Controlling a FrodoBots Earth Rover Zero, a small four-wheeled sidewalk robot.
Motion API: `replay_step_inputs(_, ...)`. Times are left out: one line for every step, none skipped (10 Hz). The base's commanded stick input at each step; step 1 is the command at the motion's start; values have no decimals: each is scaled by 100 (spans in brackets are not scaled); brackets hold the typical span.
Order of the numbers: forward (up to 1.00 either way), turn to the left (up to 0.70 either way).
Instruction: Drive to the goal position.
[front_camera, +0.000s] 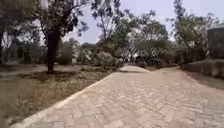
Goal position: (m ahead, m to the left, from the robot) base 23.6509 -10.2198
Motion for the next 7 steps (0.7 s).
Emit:
replay_step_inputs(70,0)
replay_step_inputs(70,0)
replay_step_inputs(70,0)
replay_step_inputs(70,0)
replay_step_inputs(70,0)
replay_step_inputs(70,0)
replay_step_inputs(70,0)
